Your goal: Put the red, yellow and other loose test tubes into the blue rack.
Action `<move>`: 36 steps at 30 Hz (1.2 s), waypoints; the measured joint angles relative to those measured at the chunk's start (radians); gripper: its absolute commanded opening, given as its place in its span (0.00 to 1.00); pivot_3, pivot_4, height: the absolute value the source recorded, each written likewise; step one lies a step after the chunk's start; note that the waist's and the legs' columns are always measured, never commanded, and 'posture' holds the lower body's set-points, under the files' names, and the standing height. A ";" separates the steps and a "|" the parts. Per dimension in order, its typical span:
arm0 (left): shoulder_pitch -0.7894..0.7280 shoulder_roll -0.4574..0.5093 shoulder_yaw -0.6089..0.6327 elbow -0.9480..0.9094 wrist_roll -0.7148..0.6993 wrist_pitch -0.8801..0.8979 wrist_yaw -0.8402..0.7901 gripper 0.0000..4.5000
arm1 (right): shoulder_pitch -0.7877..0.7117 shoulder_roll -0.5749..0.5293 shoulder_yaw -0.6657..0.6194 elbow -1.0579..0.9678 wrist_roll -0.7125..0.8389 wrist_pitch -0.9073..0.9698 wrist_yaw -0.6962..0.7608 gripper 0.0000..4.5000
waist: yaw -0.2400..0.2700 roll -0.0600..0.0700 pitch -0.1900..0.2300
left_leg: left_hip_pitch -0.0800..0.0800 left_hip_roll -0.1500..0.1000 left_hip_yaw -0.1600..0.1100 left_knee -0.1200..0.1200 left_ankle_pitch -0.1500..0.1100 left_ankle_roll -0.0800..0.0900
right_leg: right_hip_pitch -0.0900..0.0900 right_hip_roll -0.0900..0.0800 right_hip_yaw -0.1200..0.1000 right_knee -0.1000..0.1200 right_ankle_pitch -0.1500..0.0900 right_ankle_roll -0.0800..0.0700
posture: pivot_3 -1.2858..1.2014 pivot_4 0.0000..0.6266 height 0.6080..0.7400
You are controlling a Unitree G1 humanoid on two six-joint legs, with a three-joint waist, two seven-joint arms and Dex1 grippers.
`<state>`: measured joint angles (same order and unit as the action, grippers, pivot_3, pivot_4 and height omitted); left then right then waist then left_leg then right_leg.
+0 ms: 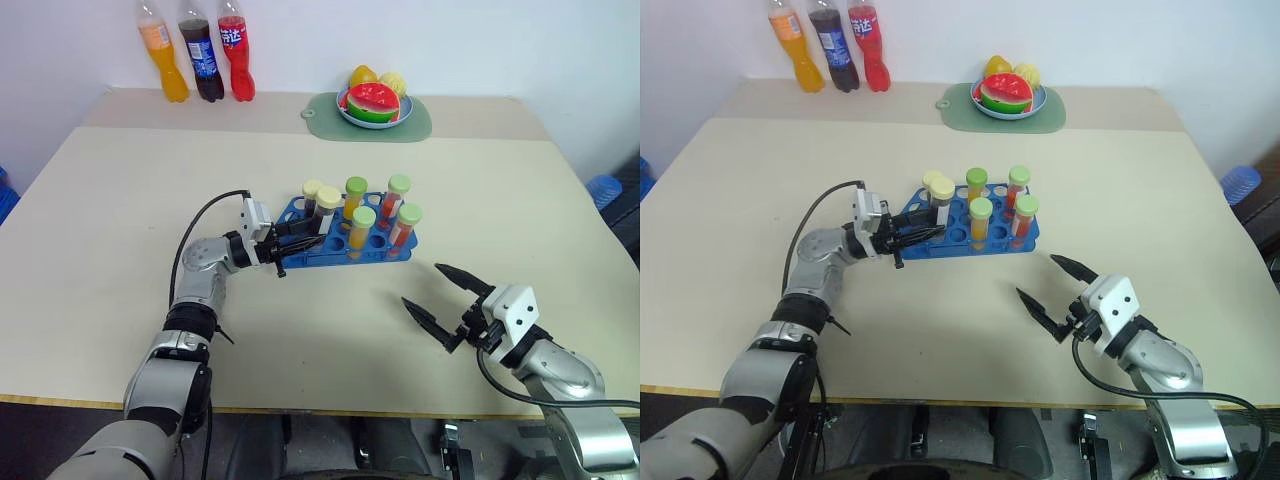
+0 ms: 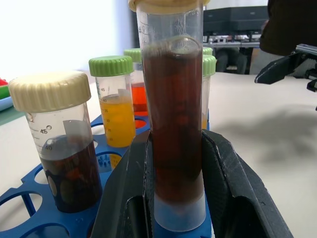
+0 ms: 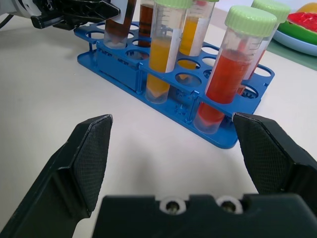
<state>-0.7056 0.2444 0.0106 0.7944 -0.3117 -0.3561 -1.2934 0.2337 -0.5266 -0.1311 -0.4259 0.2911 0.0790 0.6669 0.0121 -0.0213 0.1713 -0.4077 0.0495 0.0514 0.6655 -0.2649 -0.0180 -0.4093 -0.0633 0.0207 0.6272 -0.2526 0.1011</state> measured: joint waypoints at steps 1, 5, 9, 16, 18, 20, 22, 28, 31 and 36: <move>-0.002 -0.004 -0.001 0.009 0.007 -0.009 0.004 0.17 | -0.001 0.000 0.000 0.000 0.000 0.000 0.000 0.95 | 0.000 0.000 0.000 | 0.000 0.000 0.000 0.000 0.000 0.000 | 0.000 0.000 0.000 0.000 0.000 0.000 | 0.52 0.24 1.00; -0.007 -0.007 -0.008 0.040 0.049 -0.055 0.031 0.17 | -0.004 -0.002 -0.003 0.000 0.003 0.000 0.000 0.95 | 0.001 0.001 -0.001 | 0.000 0.000 0.000 0.000 0.000 0.000 | 0.000 0.000 0.000 0.000 0.000 0.000 | 0.52 0.24 1.00; -0.007 -0.009 -0.009 0.050 0.063 -0.074 0.040 0.17 | -0.003 -0.002 -0.005 0.000 0.006 0.000 0.000 0.95 | 0.001 0.002 -0.003 | 0.001 0.000 0.000 0.000 0.000 0.000 | 0.002 0.000 0.000 0.000 0.000 0.000 | 0.52 0.24 1.00; 0.005 -0.023 0.014 0.030 0.034 -0.022 0.047 0.81 | -0.003 -0.003 -0.006 0.000 0.007 0.001 0.003 0.95 | 0.001 0.002 -0.003 | 0.001 0.000 0.000 0.000 0.000 0.000 | 0.002 0.000 0.000 0.000 0.000 0.000 | 0.52 0.24 1.00; 0.026 -0.026 0.024 -0.017 0.007 0.029 0.048 0.92 | -0.005 -0.003 -0.006 0.000 0.007 0.001 0.006 0.95 | 0.000 0.002 -0.003 | 0.001 0.000 0.000 0.000 0.000 0.000 | 0.002 0.000 0.000 0.000 0.000 0.000 | 0.52 0.24 1.00; 0.053 -0.024 0.025 -0.074 -0.015 0.084 0.049 0.92 | -0.005 -0.004 -0.010 0.000 0.008 0.001 0.007 0.95 | -0.001 0.002 -0.003 | 0.001 0.000 0.000 0.000 0.000 0.000 | 0.001 0.000 0.000 0.001 0.000 0.000 | 0.52 0.24 1.00; 0.096 -0.007 0.024 -0.151 -0.028 0.130 0.059 0.92 | -0.005 -0.005 -0.014 0.001 0.009 0.001 0.010 0.95 | -0.003 0.002 -0.003 | 0.001 0.000 0.000 0.000 0.000 0.000 | 0.001 0.000 0.000 0.001 0.000 0.000 | 0.52 0.24 1.00; 0.235 0.117 0.022 -0.406 -0.011 0.290 0.166 0.92 | 0.039 -0.008 -0.061 0.000 0.030 0.015 0.011 0.95 | -0.007 0.003 -0.003 | 0.001 0.001 0.000 0.000 0.000 0.000 | 0.000 0.000 0.000 0.002 0.000 0.000 | 0.52 0.24 1.00; 0.344 0.192 0.032 -0.546 0.008 0.294 0.214 0.92 | 0.084 -0.007 -0.094 -0.005 0.042 0.030 -0.004 0.95 | -0.005 0.003 -0.003 | 0.001 0.001 0.000 -0.001 0.000 0.000 | 0.000 -0.001 0.000 0.001 0.000 0.000 | 0.52 0.24 1.00; 0.488 0.330 0.070 -0.717 -0.016 0.424 0.234 0.92 | 0.176 -0.005 -0.174 -0.039 0.084 0.060 -0.014 0.95 | -0.003 0.003 -0.003 | 0.001 0.002 0.000 -0.001 0.000 0.000 | 0.000 -0.002 0.000 0.001 0.000 -0.001 | 0.52 0.24 1.00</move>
<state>-0.2173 0.5742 0.0802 0.0779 -0.3281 0.0677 -1.0593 0.4100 -0.5317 -0.3055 -0.4645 0.3747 0.1388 0.6525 0.0096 -0.0181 0.1684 -0.4067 0.0512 0.0517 0.6644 -0.2651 -0.0182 -0.4097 -0.0652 0.0207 0.6285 -0.2530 0.1004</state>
